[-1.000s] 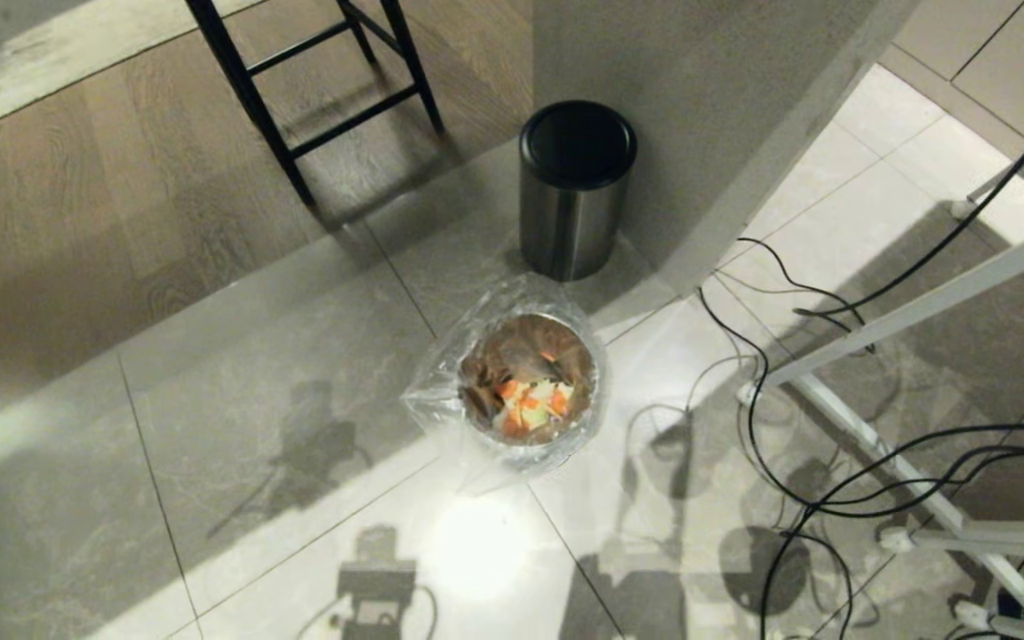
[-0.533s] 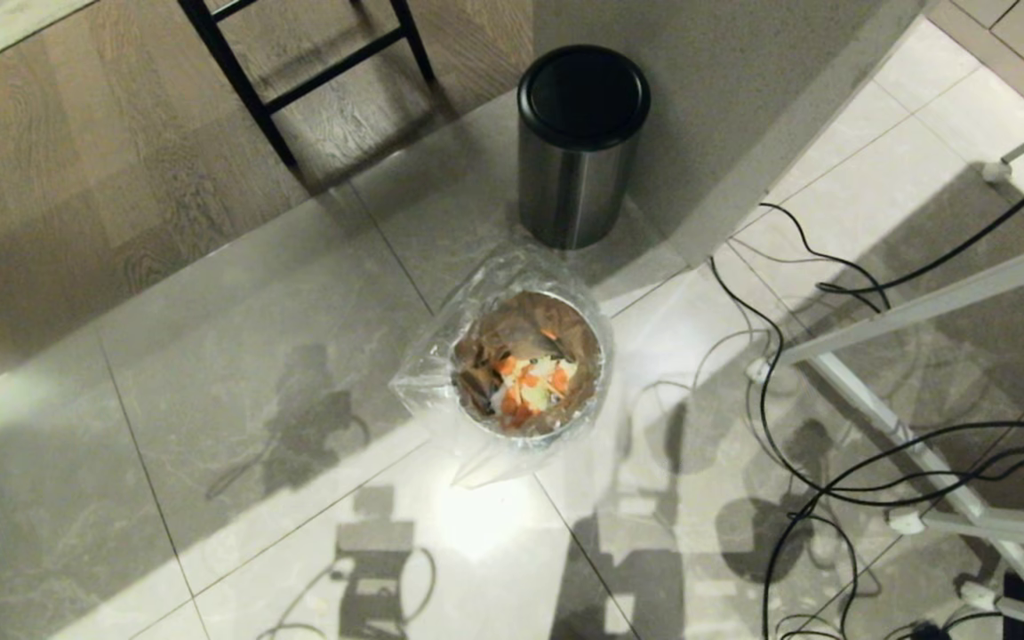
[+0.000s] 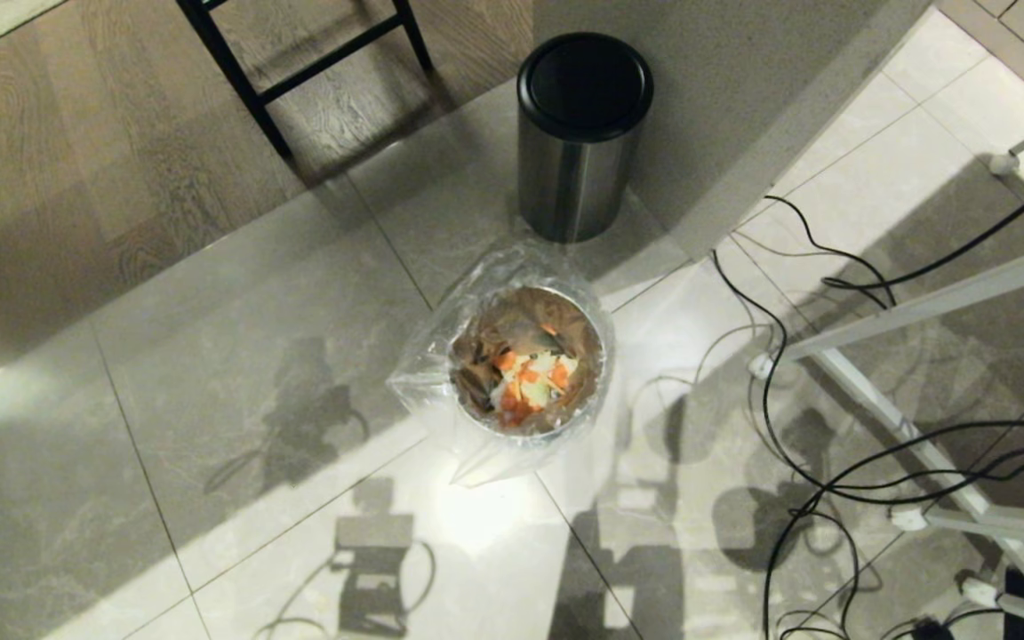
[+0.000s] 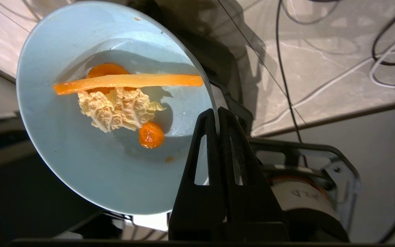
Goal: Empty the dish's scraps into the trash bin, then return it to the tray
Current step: Move the bowl over the trash can
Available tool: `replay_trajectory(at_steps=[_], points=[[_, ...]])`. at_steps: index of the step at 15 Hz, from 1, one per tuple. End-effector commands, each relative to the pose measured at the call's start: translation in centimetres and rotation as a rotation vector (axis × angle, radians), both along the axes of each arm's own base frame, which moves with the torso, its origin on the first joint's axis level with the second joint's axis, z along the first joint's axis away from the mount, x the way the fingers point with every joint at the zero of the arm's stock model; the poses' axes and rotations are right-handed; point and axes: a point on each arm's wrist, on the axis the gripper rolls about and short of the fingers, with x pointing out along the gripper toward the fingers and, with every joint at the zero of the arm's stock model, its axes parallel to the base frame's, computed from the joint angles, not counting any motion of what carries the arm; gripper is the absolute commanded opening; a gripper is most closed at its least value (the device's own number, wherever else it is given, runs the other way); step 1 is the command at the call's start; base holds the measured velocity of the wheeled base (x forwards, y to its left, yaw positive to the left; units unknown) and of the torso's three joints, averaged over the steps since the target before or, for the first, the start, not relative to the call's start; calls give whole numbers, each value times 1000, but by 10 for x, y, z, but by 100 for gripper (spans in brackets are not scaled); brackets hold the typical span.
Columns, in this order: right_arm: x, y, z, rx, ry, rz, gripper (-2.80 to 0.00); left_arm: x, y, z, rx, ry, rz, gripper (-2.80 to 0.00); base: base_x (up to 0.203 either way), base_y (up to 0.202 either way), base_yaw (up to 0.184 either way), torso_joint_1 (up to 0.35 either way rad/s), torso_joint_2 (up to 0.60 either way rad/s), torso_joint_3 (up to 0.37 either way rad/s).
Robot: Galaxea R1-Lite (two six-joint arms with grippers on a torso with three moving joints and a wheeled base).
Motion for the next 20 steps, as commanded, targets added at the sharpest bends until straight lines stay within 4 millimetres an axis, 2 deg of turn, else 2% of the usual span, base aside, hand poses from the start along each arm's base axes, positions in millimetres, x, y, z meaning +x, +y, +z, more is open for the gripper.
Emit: replay_trajectory(at_steps=[1, 5, 11, 16, 20], points=[[7, 5, 2, 2, 4, -23, -280, 0, 0, 0, -1, 1, 0, -280, 0, 0, 0, 0, 0, 0], [41, 13, 8, -11, 9, -166, -280, 0, 0, 0, -1, 1, 0, -280, 0, 0, 0, 0, 0, 0], [104, -5, 13, -70, -61, -318, -280, 0, 0, 0, -1, 1, 0, -280, 0, 0, 0, 0, 0, 0], [145, 0, 58, -25, -201, -326, -280, 0, 0, 0, -1, 1, 0, -280, 0, 0, 0, 0, 0, 0], [173, 8, 88, -69, -297, -234, -280, 0, 0, 0, -1, 1, 0, -280, 0, 0, 0, 0, 0, 0]])
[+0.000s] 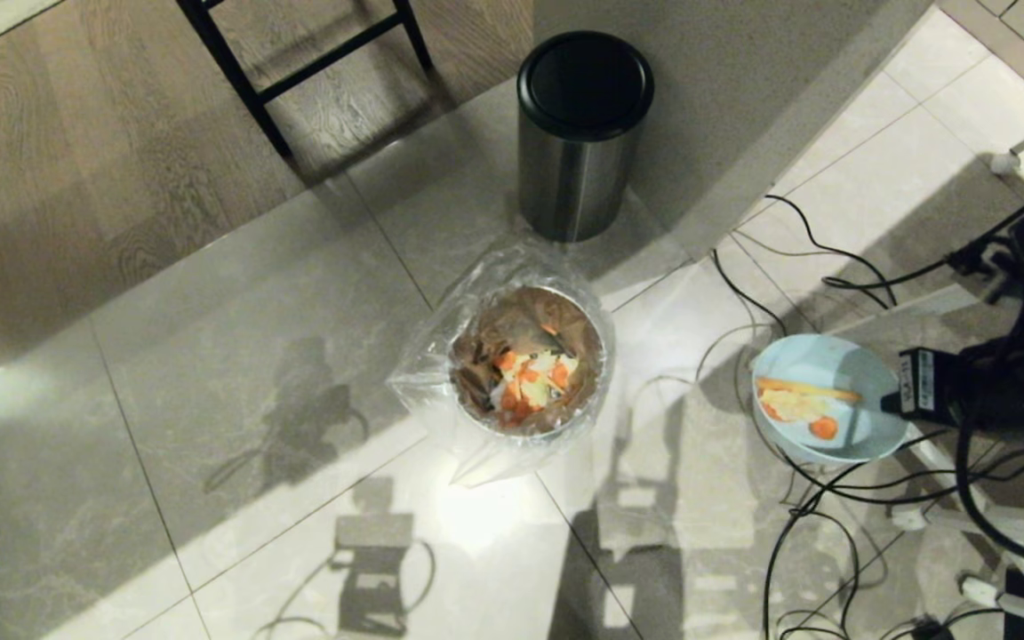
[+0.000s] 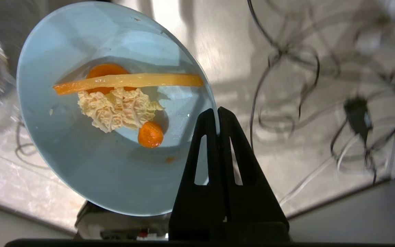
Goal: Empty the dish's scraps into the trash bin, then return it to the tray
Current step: Move the bowl over the trash can, then pour the leftover food from the bowl into the trash can
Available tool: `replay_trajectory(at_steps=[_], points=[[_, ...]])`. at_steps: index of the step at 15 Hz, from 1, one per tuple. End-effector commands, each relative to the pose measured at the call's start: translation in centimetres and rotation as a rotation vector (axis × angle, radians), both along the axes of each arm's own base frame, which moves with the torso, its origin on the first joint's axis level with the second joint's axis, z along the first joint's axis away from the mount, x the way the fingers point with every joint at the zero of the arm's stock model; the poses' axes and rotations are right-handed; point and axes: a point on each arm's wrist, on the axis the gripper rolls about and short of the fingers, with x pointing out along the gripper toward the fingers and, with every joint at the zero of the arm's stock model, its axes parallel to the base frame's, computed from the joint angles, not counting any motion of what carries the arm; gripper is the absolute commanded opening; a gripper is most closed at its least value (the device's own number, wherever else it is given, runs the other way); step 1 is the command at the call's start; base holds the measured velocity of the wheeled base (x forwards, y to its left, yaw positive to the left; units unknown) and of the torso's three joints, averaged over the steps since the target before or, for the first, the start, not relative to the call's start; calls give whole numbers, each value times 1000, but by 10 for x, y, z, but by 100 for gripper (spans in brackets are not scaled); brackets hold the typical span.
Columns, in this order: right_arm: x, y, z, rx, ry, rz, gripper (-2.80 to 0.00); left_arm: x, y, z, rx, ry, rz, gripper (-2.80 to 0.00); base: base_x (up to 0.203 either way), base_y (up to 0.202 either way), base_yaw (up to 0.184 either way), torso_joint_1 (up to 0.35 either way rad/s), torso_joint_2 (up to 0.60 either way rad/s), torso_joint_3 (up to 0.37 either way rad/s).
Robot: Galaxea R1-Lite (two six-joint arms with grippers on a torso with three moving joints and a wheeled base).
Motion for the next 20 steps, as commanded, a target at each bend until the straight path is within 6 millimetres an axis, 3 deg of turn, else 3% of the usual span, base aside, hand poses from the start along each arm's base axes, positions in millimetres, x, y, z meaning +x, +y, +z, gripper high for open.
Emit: replay_trajectory(at_steps=[1, 6, 10, 17, 20], points=[[19, 8, 8, -6, -19, 20, -280, 0, 0, 0, -1, 0, 0, -280, 0, 0, 0, 0, 0, 0], [53, 66, 18, -51, -63, 124, -280, 0, 0, 0, -1, 1, 0, -280, 0, 0, 0, 0, 0, 0], [68, 107, 41, -49, -142, 179, -280, 0, 0, 0, -1, 1, 0, -280, 0, 0, 0, 0, 0, 0], [61, 172, 53, -74, -183, 305, -280, 0, 0, 0, -1, 1, 0, -280, 0, 0, 0, 0, 0, 0], [63, 197, 49, -182, -229, 309, -280, 0, 0, 0, -1, 1, 0, -280, 0, 0, 0, 0, 0, 0]])
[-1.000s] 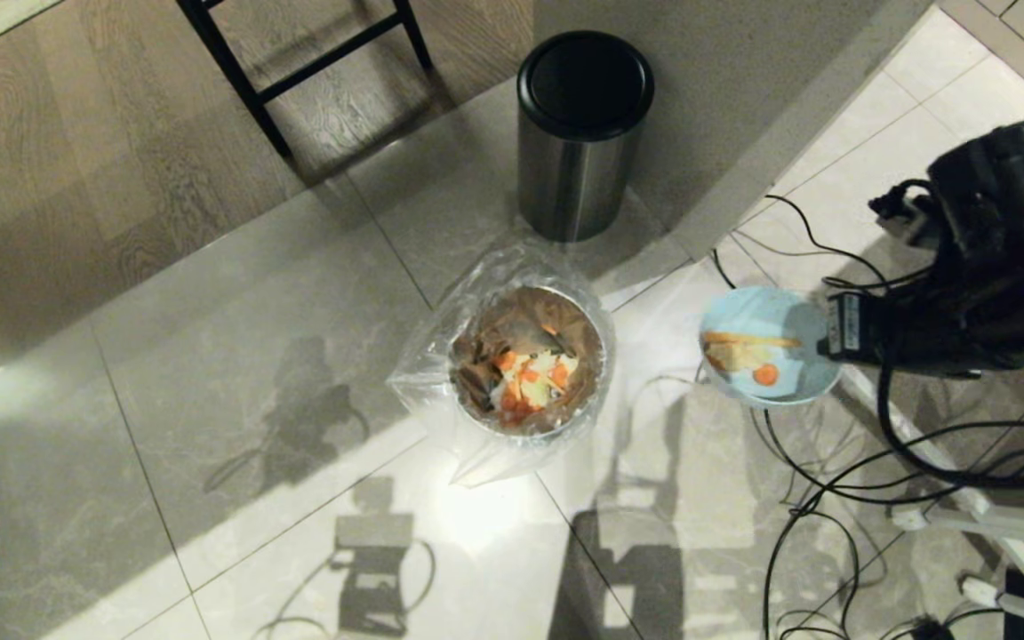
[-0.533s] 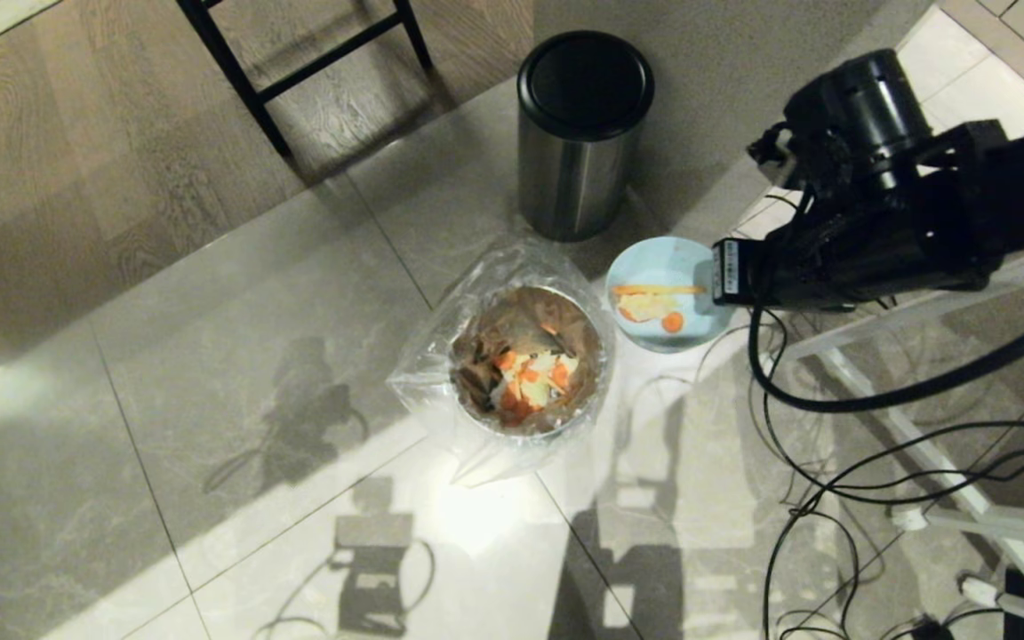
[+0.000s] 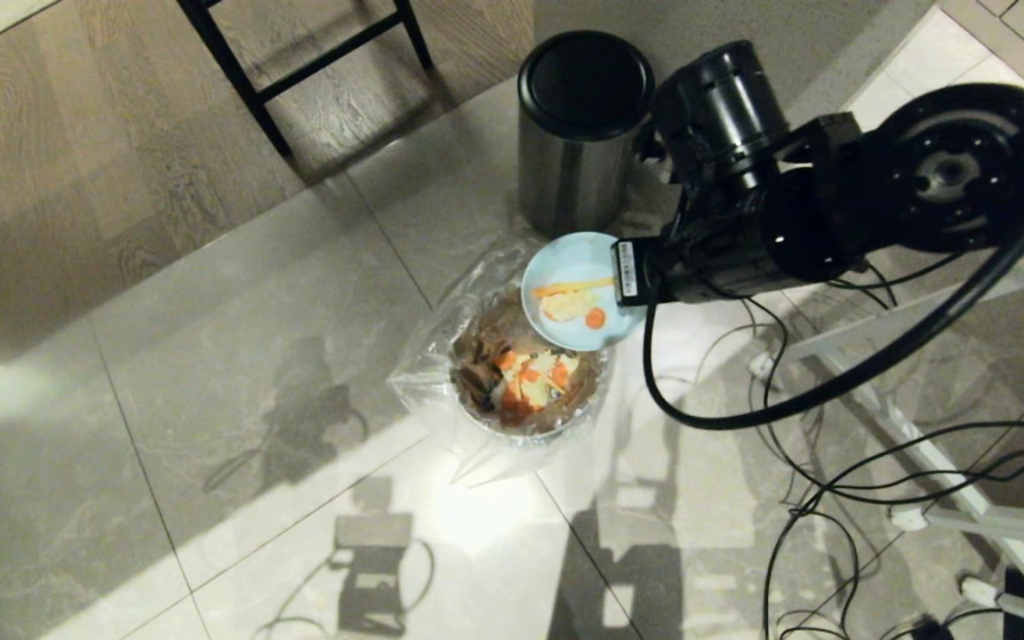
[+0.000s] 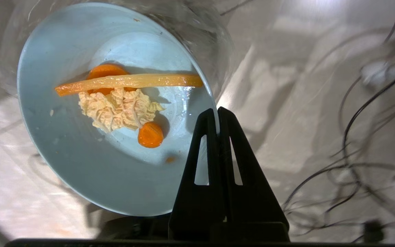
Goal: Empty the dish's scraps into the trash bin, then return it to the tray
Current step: Pour the leftover food from the bowl into the trash can
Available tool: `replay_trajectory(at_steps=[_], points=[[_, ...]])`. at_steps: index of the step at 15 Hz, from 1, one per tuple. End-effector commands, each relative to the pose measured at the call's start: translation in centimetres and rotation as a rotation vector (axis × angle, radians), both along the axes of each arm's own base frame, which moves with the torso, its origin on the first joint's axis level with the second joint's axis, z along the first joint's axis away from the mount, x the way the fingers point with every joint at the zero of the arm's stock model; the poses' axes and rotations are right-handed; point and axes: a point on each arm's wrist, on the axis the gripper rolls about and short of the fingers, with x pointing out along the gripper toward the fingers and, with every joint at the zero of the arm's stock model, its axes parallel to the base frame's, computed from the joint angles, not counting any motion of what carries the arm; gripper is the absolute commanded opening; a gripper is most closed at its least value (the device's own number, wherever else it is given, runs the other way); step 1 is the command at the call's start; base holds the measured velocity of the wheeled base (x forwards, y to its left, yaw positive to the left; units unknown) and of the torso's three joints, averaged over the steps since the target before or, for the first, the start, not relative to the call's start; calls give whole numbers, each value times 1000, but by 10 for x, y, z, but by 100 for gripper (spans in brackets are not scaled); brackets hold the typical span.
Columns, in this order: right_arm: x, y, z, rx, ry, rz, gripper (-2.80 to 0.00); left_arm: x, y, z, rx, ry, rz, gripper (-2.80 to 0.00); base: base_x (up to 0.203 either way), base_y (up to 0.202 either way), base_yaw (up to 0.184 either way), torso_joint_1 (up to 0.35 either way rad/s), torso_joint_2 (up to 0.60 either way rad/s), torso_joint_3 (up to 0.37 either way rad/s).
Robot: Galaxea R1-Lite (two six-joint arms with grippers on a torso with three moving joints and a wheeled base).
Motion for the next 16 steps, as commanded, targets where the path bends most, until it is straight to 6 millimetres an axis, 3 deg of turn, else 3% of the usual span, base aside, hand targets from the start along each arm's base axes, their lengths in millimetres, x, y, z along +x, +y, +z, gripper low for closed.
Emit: replay_trajectory(at_steps=[1, 6, 11, 16], points=[[2, 16, -7, -55, -12, 37, -280, 0, 0, 0, -1, 1, 0, -280, 0, 0, 0, 0, 0, 0], [3, 32, -4, -169, -141, 116, -280, 0, 0, 0, -1, 1, 0, -280, 0, 0, 0, 0, 0, 0], [4, 35, 7, -407, -291, 251, -280, 0, 0, 0, -1, 0, 0, -280, 0, 0, 0, 0, 0, 0], [2, 45, 2, -570, -386, 348, -280, 0, 0, 0, -1, 1, 0, -280, 0, 0, 0, 0, 0, 0]])
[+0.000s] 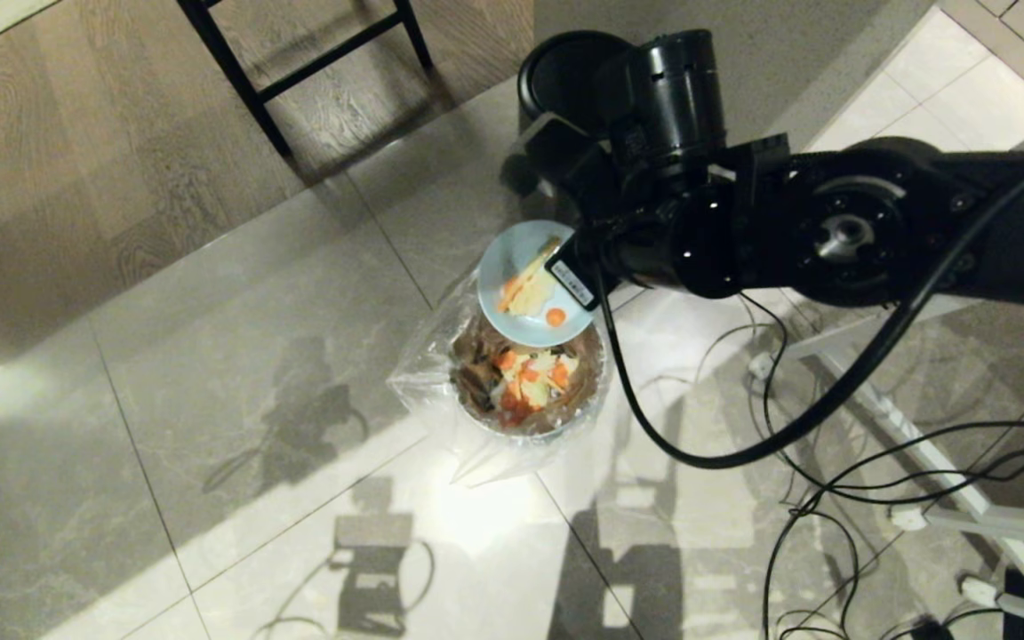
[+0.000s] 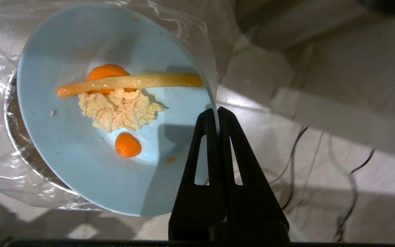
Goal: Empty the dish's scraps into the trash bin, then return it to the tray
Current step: Pour the leftover food from the bowl into the trash can
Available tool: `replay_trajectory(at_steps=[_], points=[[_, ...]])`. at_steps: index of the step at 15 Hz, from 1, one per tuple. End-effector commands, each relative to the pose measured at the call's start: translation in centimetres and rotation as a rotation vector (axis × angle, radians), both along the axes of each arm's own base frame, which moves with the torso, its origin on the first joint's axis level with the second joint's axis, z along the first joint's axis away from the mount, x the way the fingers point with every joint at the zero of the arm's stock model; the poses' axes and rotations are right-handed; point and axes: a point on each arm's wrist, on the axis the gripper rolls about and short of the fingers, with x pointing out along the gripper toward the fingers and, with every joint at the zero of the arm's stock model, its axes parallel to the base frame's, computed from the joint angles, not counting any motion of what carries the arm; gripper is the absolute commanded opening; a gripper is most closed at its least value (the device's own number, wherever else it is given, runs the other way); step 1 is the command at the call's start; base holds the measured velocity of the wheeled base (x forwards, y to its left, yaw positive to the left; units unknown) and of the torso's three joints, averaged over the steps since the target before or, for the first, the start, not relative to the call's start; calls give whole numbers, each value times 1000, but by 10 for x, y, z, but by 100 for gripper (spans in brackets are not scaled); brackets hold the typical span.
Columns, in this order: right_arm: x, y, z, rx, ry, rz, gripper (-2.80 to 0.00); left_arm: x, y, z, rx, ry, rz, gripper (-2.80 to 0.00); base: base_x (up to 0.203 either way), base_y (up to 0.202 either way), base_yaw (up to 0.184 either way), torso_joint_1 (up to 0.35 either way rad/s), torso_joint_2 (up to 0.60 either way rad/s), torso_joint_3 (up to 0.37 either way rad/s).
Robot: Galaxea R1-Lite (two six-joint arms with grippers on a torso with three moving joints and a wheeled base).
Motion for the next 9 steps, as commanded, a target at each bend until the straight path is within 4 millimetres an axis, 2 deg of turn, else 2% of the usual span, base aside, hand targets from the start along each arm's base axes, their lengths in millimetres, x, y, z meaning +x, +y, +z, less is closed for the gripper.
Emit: replay_trajectory(at_steps=[1, 9], points=[[-4, 4, -2, -41, -23, 24, -280, 0, 0, 0, -1, 1, 0, -280, 0, 0, 0, 0, 0, 0], [-2, 13, 9, -293, -297, 106, -280, 0, 0, 0, -1, 1, 0, -280, 0, 0, 0, 0, 0, 0]])
